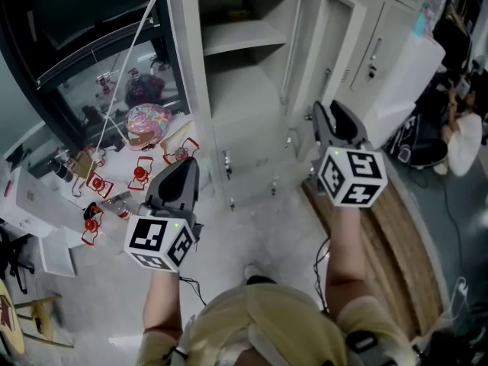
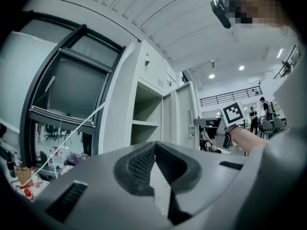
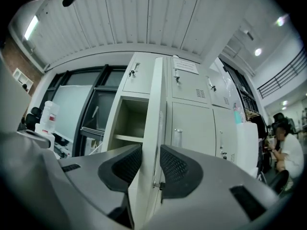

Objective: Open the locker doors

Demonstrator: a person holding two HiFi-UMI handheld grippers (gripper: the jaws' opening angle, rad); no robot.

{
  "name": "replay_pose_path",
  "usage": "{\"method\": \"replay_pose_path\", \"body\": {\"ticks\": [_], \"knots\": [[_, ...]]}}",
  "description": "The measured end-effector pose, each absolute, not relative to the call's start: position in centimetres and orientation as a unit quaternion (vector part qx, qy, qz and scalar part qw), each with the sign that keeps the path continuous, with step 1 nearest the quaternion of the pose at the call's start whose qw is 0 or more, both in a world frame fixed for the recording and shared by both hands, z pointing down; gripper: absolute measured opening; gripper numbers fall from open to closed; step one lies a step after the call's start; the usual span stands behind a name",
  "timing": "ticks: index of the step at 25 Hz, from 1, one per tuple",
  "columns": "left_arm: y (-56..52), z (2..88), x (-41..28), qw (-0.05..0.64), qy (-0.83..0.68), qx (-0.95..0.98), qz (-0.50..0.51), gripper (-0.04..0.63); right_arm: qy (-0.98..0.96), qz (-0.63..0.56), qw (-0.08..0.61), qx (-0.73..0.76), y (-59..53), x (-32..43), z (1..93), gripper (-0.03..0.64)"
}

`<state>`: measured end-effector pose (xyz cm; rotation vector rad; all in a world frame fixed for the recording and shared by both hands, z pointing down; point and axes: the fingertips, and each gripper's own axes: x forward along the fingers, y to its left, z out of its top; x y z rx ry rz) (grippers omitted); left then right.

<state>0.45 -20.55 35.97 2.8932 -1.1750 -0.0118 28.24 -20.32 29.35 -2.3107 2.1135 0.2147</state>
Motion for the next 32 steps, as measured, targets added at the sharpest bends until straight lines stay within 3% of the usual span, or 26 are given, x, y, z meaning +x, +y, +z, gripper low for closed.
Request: {"method": "replay_pose_path", "body": {"ticks": [19, 32], "knots": [[-21.0, 36.2, 1.8, 0.011, -0.362, 0.932, 0.004, 0.003, 0.597, 0.076, 0.005, -0.799, -18.0, 34.7, 29.3, 0.106], [-20.0, 35.0, 0.9, -0.007, -0.363, 0.932, 0.004, 0.003, 0.626, 0.141, 0.055, -0.765, -13.8, 29.8, 23.6, 0.106]]}}
